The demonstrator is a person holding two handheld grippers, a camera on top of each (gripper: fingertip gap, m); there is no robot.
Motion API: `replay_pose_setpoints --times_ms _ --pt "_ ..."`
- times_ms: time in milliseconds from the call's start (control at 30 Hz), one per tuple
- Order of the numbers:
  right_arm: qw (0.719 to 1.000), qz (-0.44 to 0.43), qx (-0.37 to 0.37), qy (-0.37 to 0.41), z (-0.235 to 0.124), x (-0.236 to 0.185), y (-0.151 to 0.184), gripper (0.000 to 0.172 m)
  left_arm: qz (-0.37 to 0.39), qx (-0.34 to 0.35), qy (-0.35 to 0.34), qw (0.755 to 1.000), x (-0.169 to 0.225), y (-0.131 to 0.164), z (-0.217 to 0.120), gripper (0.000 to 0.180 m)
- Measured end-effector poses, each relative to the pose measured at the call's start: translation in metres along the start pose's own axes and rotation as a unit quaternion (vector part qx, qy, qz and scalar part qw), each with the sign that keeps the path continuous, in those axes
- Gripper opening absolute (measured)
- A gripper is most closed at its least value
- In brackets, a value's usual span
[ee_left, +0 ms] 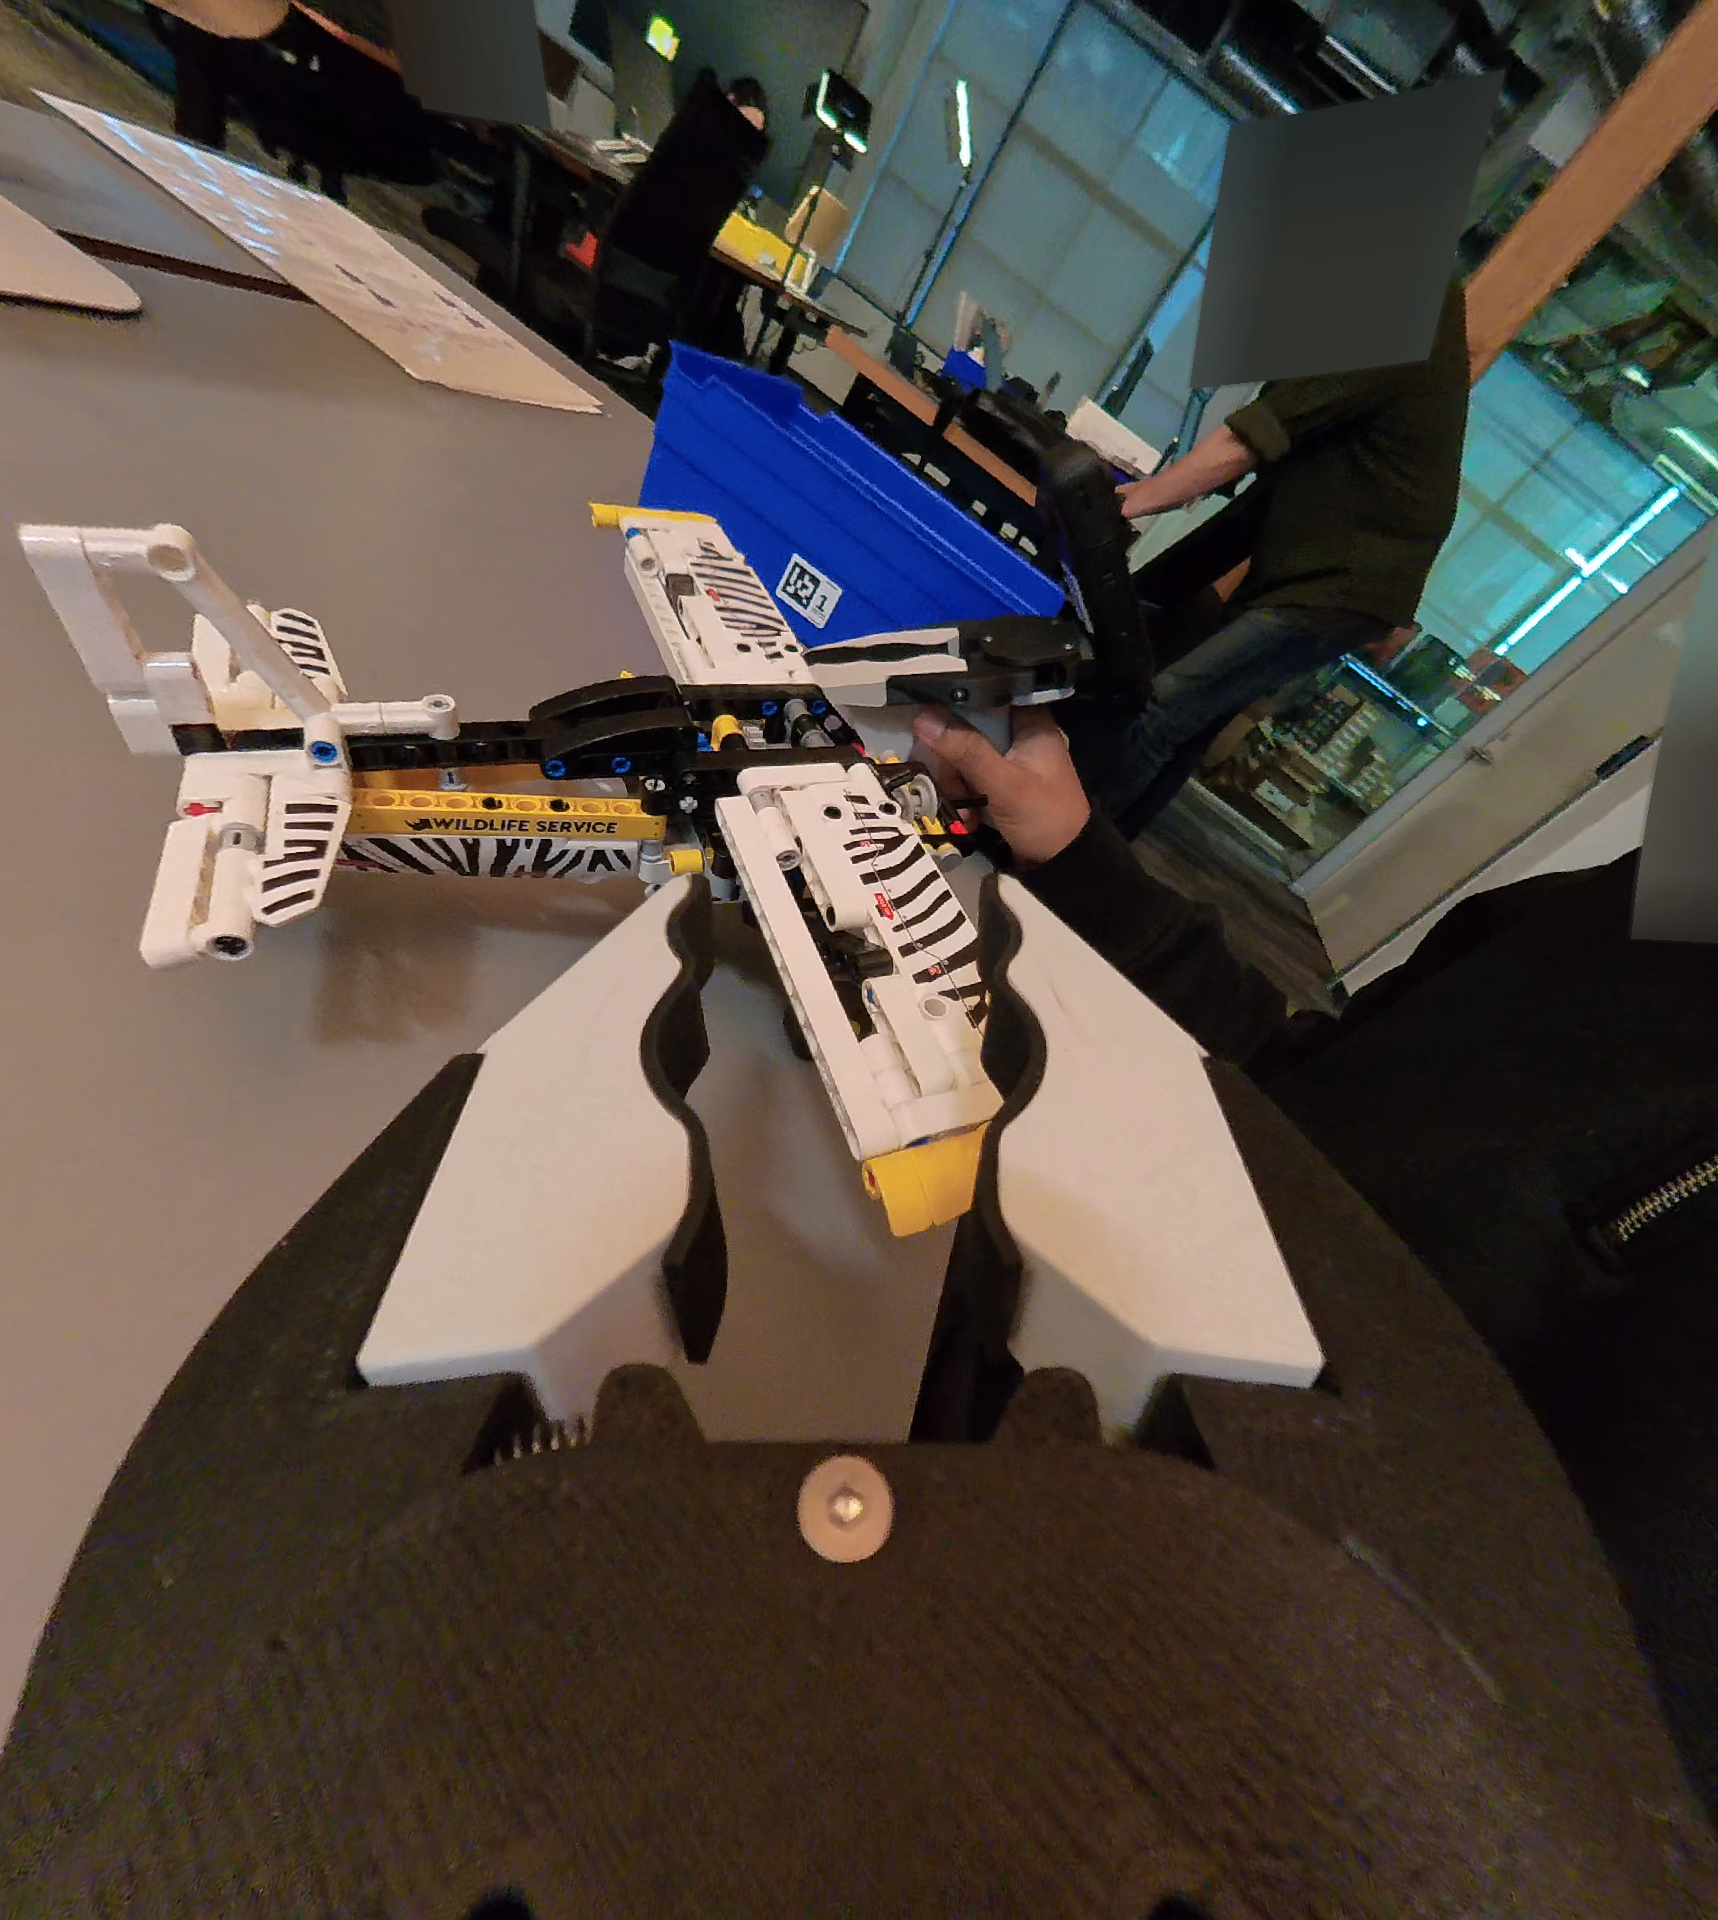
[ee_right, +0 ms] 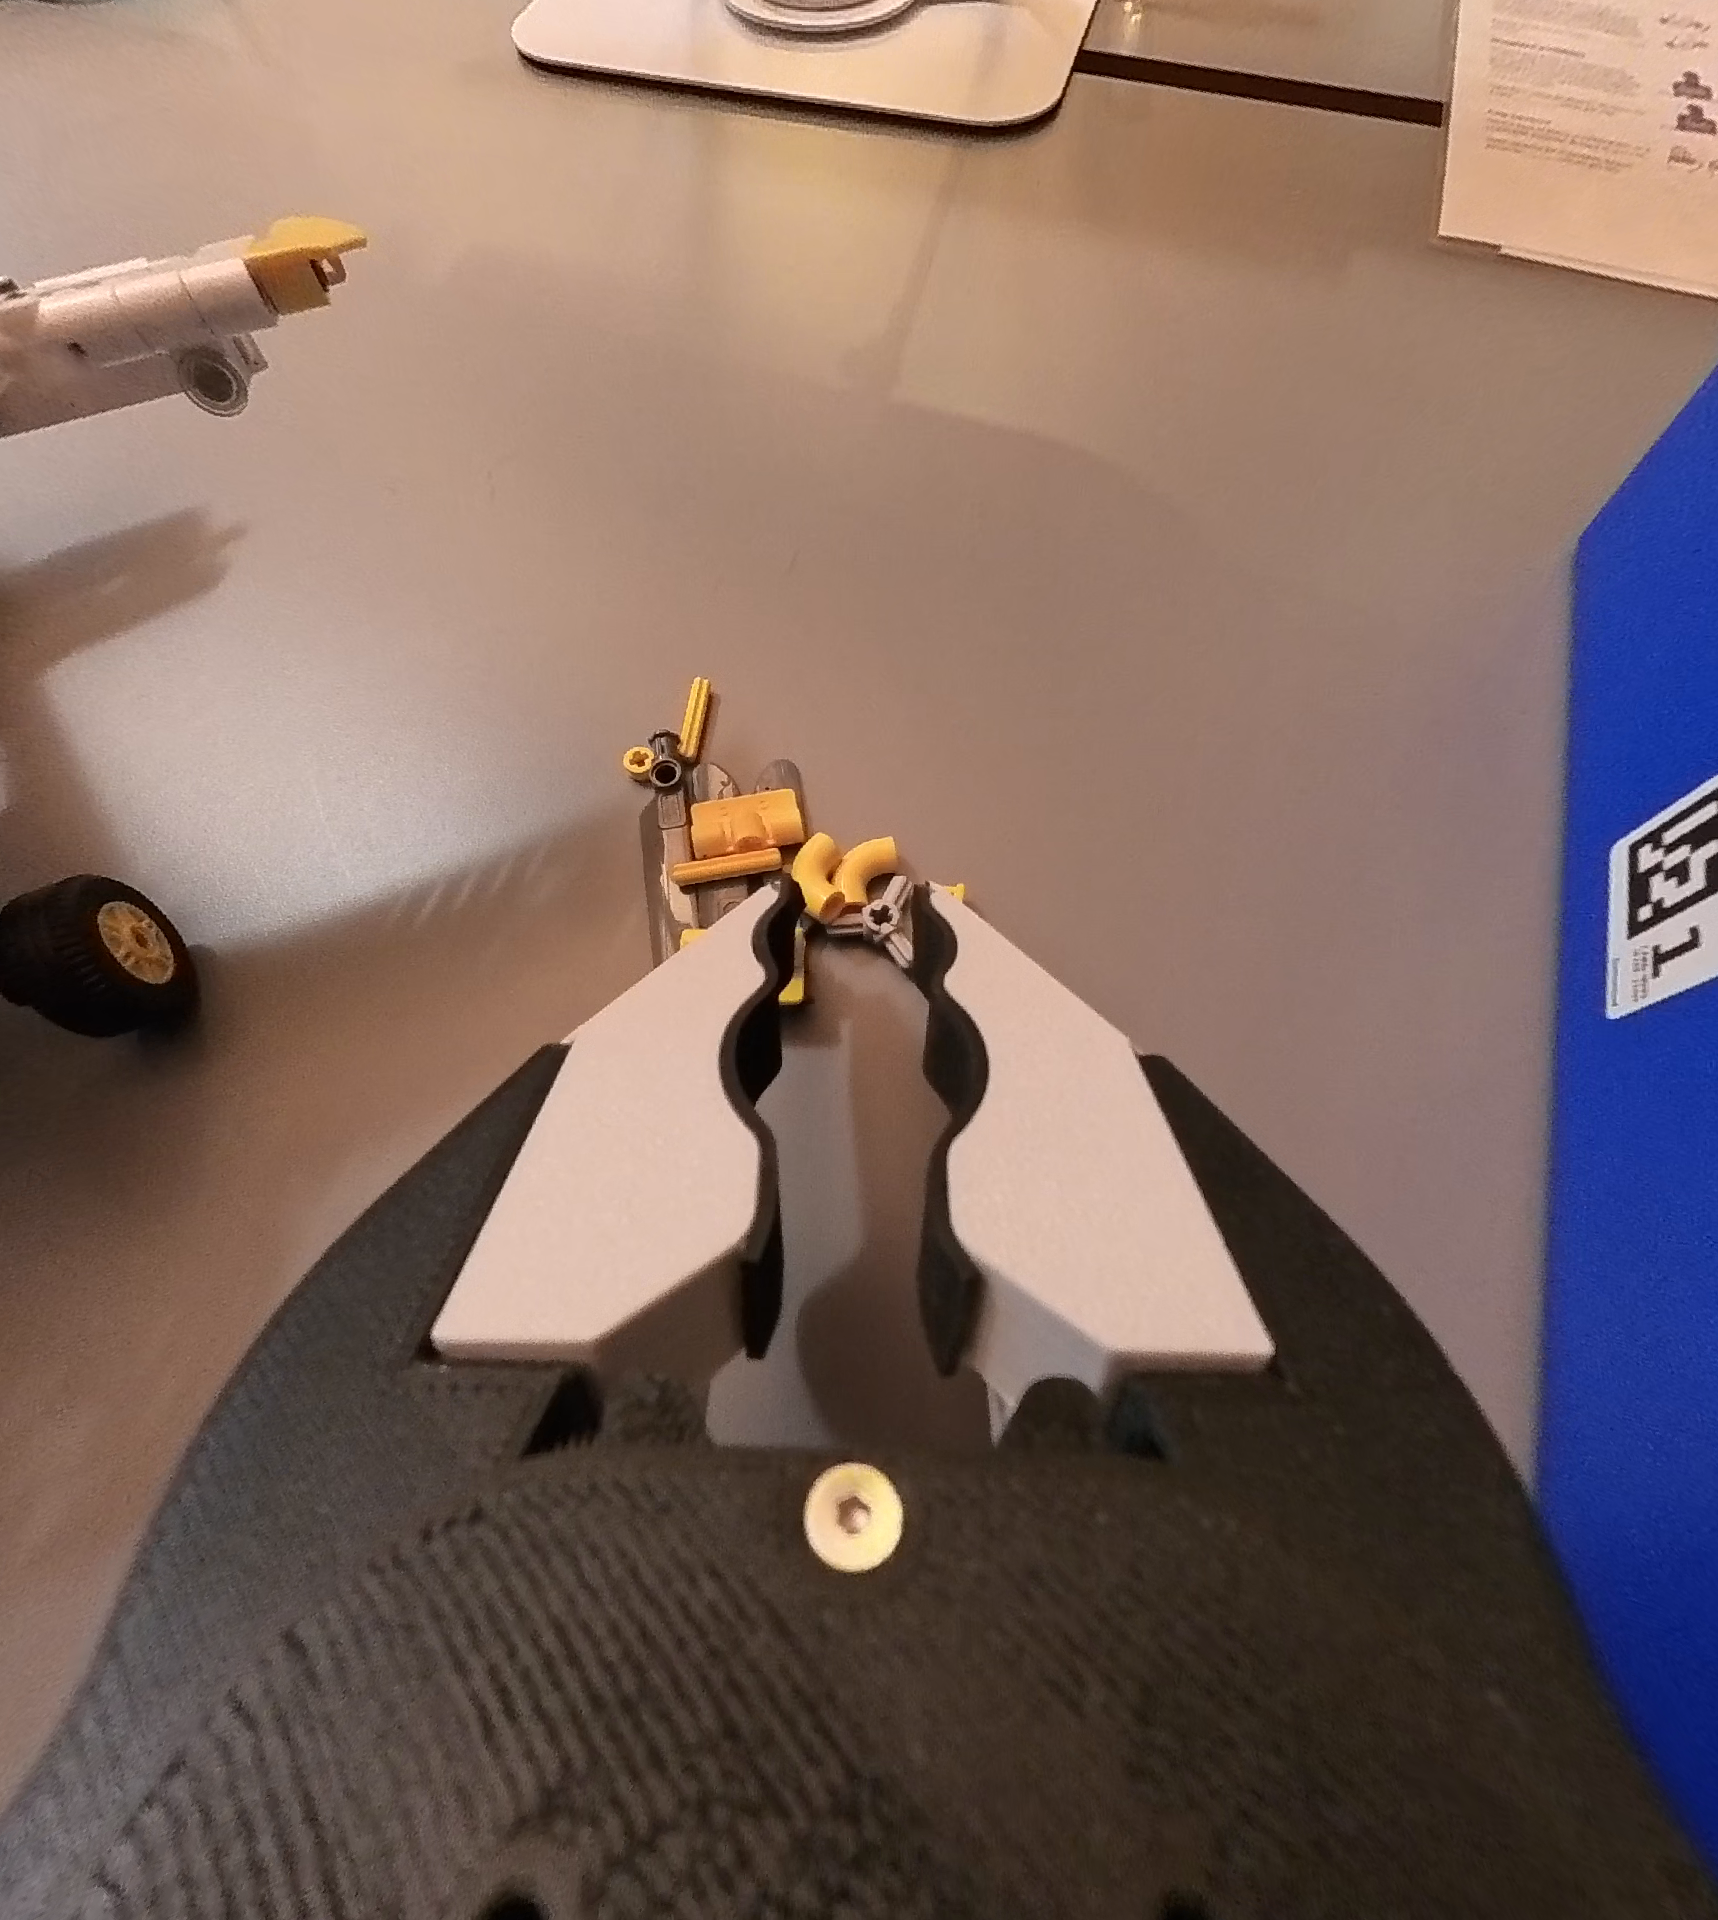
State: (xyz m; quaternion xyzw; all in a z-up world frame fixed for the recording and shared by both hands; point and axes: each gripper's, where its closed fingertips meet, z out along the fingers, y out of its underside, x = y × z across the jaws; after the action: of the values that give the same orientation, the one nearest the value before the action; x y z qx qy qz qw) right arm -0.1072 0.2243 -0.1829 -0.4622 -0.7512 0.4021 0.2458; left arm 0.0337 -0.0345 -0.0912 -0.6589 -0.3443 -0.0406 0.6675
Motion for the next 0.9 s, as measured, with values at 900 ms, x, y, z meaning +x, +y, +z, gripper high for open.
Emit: replay_pose_setpoints --times_ms 900 --pt "0.830 0.323 0.025 -0.454 -0.014 -0.149 -0.071 0.064 0.097 -0.245 -0.066 0.962 -0.030 0.002 0.104 0.085"
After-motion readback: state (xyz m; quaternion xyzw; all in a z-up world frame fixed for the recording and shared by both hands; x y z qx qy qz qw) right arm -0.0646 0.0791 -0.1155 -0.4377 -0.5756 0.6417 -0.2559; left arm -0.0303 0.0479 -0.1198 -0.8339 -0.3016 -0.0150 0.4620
